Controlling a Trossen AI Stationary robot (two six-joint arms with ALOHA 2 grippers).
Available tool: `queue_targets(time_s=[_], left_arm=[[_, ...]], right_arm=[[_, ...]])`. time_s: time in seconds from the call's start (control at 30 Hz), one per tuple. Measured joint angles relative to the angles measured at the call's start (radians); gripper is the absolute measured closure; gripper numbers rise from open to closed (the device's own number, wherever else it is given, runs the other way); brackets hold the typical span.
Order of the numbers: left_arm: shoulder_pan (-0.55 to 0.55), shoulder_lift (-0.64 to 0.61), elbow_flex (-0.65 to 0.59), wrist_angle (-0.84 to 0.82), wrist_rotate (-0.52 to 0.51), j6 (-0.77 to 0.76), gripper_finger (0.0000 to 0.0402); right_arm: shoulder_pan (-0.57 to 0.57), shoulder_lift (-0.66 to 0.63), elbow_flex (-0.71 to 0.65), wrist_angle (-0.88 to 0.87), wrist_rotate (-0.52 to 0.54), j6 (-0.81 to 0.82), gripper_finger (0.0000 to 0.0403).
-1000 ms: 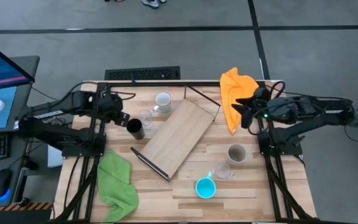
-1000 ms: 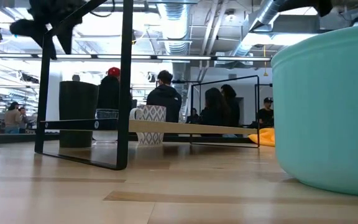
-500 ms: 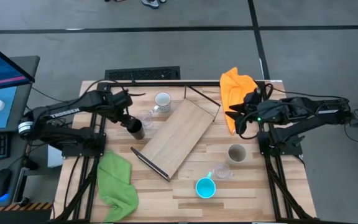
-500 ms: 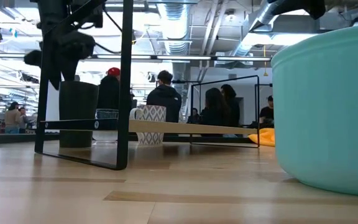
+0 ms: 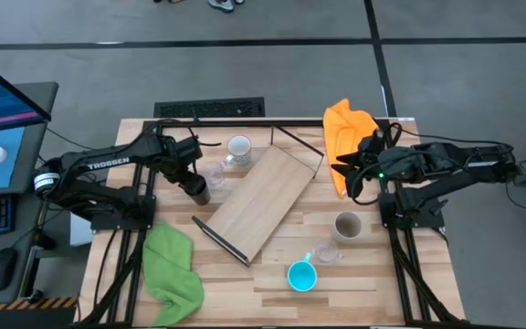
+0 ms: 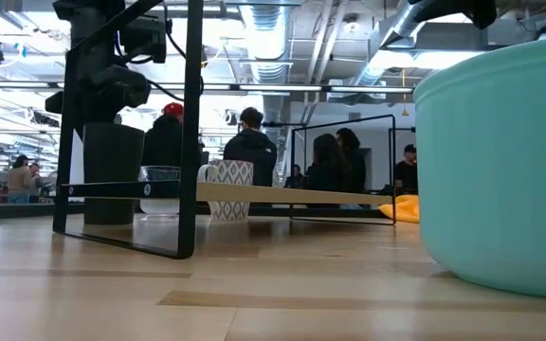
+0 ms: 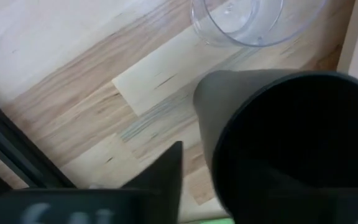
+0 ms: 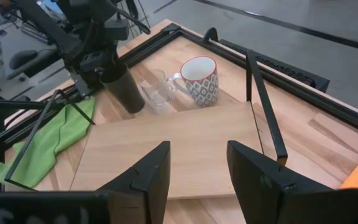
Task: Stack small to large cups/mugs on shelf
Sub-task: Put the black cup on the shelf
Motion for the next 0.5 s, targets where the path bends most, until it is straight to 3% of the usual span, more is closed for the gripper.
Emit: queue_targets(time_s=[0.13, 0.3, 0.5], left_arm=[[0.000, -0.005, 0.000, -0.002, -0.001, 0.003, 0.0391], [0.000, -0.019, 0.029, -0.034, -0.004, 0.001, 0.0399], [-0.002, -0.025, 0.183, -0.151, -0.029, -0.010, 0.0400]], right_arm=[[0.000, 0.000, 0.000, 0.000, 0.000, 0.000, 0.0228], [0.000, 0.000, 0.000, 0.000, 0.001, 0.000, 0.0233], [0.000, 0.000, 0.000, 0.000, 0.003, 0.000, 0.0238]])
